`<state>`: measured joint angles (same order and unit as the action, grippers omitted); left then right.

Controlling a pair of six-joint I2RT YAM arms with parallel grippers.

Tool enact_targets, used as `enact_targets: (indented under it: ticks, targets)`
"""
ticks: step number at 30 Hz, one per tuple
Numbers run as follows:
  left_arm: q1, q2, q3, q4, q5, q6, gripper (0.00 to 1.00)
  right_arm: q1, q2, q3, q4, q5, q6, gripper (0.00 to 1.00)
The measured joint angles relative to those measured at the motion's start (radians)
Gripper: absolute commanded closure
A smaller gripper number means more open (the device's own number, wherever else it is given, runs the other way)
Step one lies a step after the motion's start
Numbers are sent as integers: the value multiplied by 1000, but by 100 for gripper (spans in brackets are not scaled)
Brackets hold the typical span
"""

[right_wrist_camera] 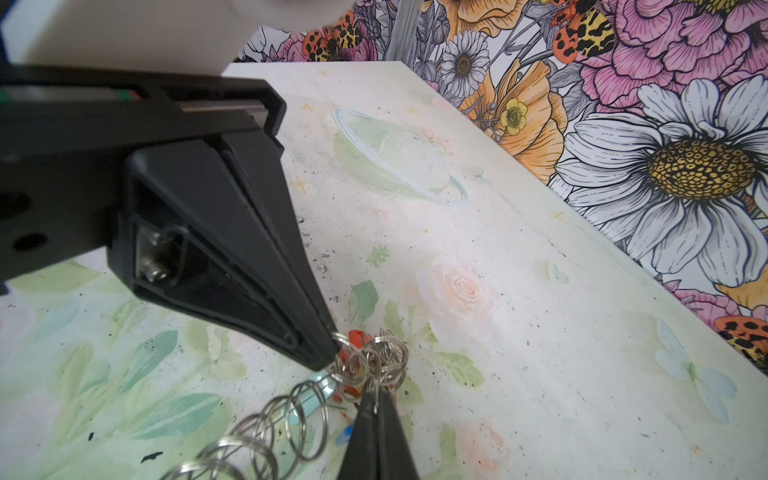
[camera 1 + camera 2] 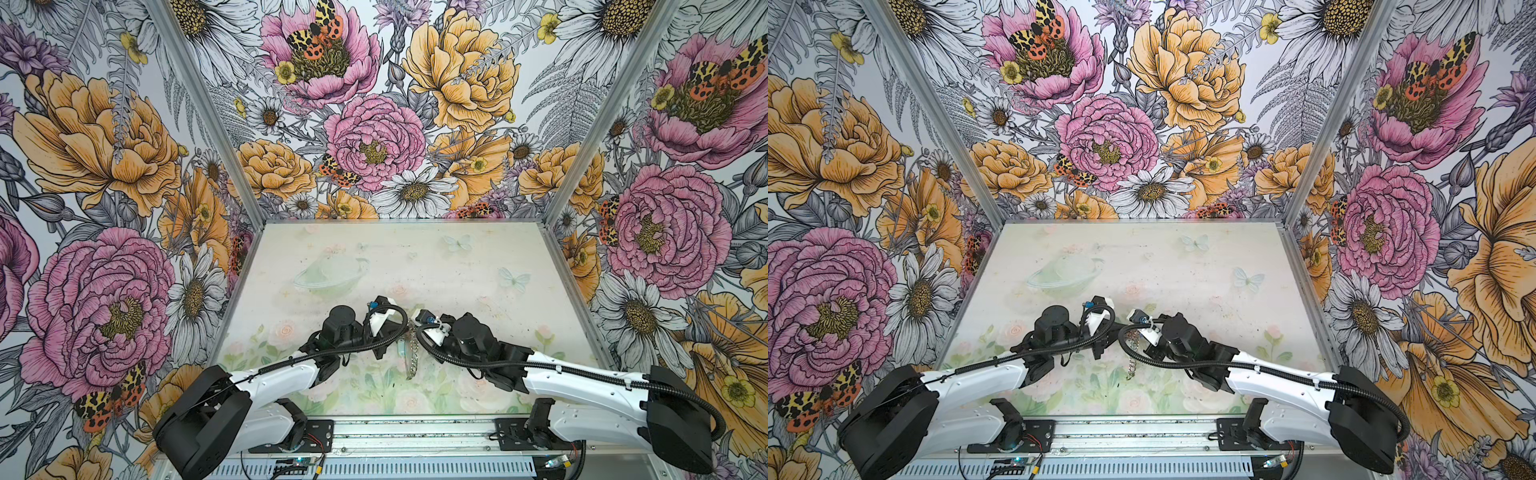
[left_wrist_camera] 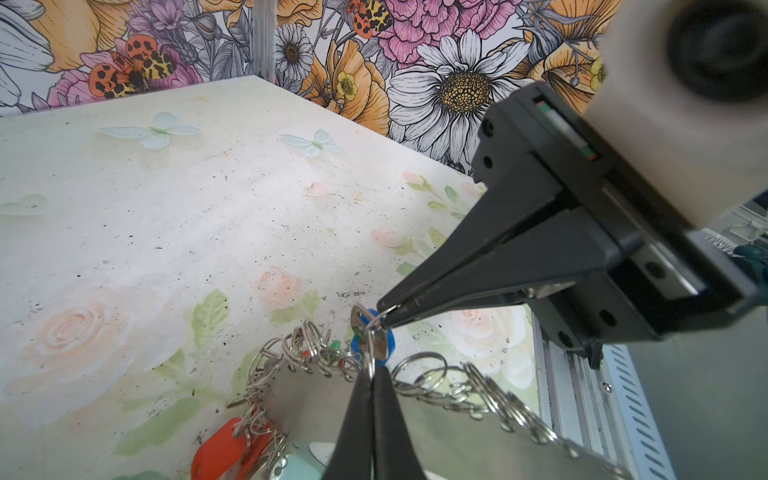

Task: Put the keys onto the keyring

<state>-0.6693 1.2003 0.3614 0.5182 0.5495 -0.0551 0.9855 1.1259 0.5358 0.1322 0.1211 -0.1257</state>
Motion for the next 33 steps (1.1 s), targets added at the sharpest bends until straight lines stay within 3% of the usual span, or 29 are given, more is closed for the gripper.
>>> enact_targets:
  ticks: [33]
  targets:
    - [4,8,7,-24,-3,-52,100,11,-7,-71,118,9,3,100]
